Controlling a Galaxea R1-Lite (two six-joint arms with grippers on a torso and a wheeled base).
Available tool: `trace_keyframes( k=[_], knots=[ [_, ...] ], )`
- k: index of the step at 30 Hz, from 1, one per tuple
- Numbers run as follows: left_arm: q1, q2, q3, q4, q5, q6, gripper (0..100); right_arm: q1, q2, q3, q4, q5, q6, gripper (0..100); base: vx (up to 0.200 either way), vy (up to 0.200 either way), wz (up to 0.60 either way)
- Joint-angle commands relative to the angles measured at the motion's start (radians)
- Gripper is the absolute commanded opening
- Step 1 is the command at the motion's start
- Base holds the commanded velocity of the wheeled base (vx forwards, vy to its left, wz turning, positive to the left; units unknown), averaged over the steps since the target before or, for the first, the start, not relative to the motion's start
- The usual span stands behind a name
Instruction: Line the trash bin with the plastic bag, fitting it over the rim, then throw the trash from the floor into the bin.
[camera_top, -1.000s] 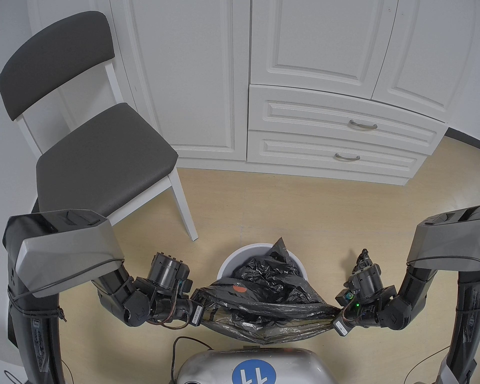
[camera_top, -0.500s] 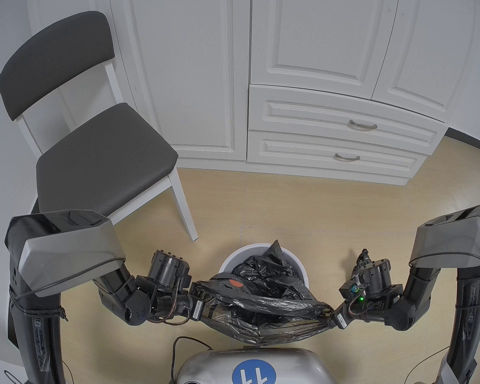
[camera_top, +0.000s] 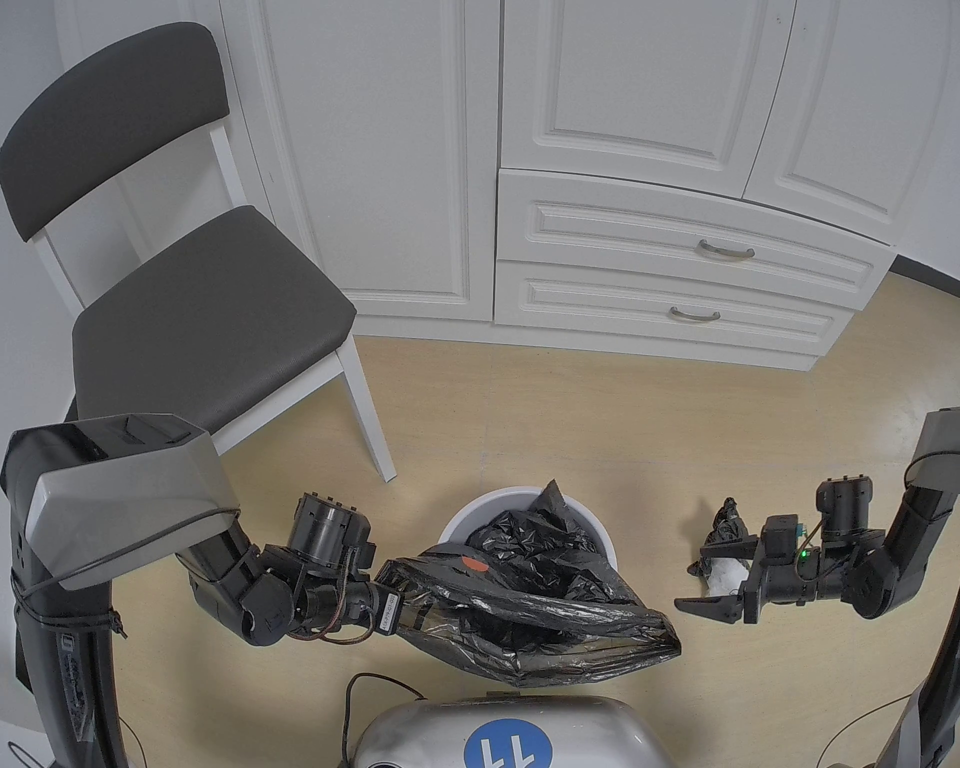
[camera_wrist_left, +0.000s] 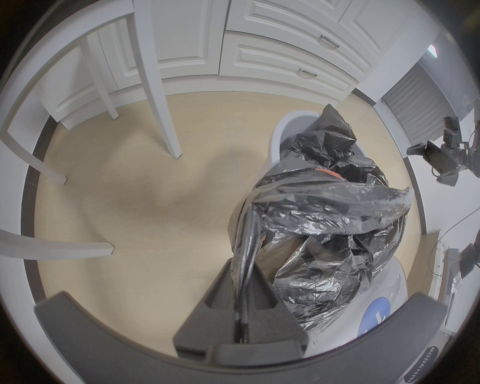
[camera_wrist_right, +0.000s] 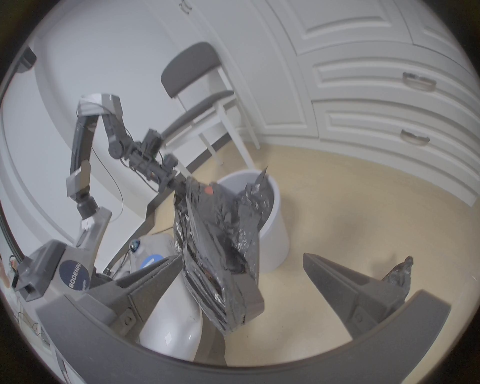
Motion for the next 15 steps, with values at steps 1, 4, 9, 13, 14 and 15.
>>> trace_keyframes(
  k=[1, 4, 9, 13, 14, 15],
  knots=[
    [0.001, -0.016, 0.006, -0.001, -0.001, 0.0, 0, 0.036, -0.121, -0.003, -0.002, -0.036, 0.062, 100, 0.0, 0.0, 0.0],
    [0.0, -0.028, 0.017, -0.001, -0.001, 0.001, 0, 0.183, -0.156, -0.063, -0.005, -0.268, 0.233, 100, 0.0, 0.0, 0.0],
    [-0.005, -0.046, 0.025, -0.001, -0.001, 0.001, 0, 0.388, -0.032, -0.397, 0.076, -0.825, 0.388, 100, 0.0, 0.0, 0.0],
    [-0.009, -0.051, 0.031, -0.002, -0.001, 0.001, 0, 0.441, 0.048, -0.618, 0.285, -1.038, 0.373, 100, 0.0, 0.0, 0.0],
    [-0.009, -0.053, 0.034, -0.009, -0.001, 0.001, 0, 0.457, 0.085, -0.709, 0.377, -1.087, 0.371, 100, 0.0, 0.0, 0.0],
    [-0.009, -0.053, 0.039, -0.019, -0.001, 0.001, 0, 0.465, 0.108, -0.762, 0.432, -1.112, 0.37, 100, 0.0, 0.0, 0.0]
  ],
)
